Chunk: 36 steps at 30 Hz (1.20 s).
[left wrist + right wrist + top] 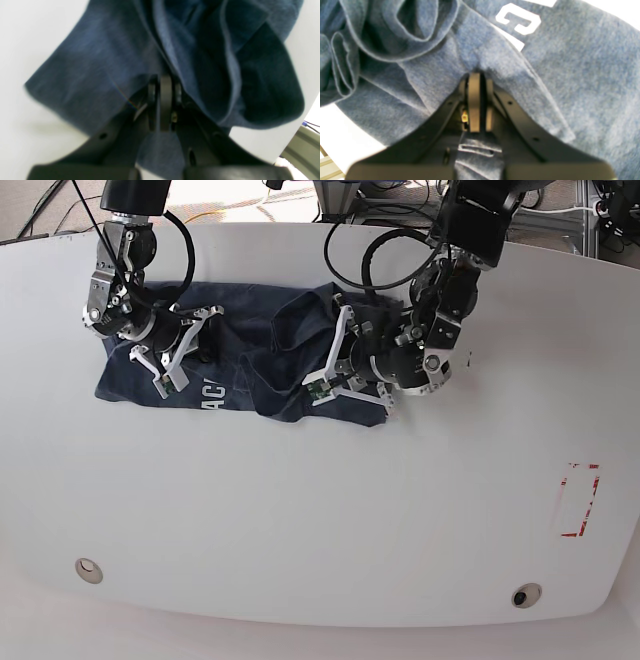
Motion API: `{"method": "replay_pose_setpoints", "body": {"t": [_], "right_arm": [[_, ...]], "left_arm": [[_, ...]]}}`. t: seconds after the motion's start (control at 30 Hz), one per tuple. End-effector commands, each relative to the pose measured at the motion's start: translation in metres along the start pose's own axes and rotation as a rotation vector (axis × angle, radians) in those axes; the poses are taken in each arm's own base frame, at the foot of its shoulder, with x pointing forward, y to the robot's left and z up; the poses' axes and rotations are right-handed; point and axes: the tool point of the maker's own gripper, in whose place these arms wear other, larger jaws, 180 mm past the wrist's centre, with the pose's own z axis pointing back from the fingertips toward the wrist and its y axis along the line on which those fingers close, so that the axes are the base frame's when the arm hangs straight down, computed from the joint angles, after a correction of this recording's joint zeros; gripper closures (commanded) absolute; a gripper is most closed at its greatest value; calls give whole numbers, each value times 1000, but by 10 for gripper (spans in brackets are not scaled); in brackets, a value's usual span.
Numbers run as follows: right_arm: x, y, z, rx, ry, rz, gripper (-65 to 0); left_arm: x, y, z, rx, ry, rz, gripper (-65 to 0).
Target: Layout the t-shirt on the table in an organized manner, then fold the t-shirt properly
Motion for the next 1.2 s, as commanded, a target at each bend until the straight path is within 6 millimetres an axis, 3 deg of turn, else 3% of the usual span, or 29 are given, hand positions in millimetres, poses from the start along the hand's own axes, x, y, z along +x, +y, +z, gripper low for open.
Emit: {"method": "replay_pose_setpoints", "body": {"t": [0.0,0.5,0.73,0.9,1.17], "right_arm": [[-1,-5,3,-18,18,14,-30],[-2,-5,3,-18,20,14,-30],[-1,-5,3,-18,19,15,-30],[0,-5,3,-19,16,16,-30],[2,-5,3,-18,13,16,-30]], "left_arm": [[21,0,1,-2,-53,-12,-1],[84,-20,5,-42,-194,-51,-1],[90,-10,14,-6,-213,-67,-1],[75,23,39,105,-217,-67,0],[26,85,68,293,-154,38,0]]}}
